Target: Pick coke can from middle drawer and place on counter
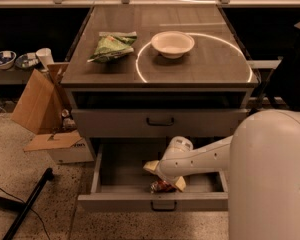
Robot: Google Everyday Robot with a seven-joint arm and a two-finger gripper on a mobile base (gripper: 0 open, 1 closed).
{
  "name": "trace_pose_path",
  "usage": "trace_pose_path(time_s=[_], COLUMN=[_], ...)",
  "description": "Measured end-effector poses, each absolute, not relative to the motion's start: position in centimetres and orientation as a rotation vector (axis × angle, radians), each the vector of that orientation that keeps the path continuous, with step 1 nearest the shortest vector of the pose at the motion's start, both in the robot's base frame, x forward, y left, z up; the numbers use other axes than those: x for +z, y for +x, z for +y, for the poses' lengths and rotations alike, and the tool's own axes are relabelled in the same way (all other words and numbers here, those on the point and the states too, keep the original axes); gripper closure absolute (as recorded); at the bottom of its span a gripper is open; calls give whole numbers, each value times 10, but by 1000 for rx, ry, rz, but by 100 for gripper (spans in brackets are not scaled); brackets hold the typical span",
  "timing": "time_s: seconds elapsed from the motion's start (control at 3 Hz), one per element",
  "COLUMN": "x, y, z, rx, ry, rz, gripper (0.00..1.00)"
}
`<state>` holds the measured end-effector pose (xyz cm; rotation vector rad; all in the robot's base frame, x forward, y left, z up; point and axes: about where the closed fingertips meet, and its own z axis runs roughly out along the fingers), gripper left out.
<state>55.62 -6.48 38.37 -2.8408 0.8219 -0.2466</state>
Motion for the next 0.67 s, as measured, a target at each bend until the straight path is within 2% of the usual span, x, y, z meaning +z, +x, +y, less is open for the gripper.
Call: trace_pose_path(time_s=[0.33, 0.67], x=[365, 354], y=[554, 556], z=[-73, -71], rx=[-224, -204], ry=[-2844, -2842], rz=[797, 769], gripper=[1, 22])
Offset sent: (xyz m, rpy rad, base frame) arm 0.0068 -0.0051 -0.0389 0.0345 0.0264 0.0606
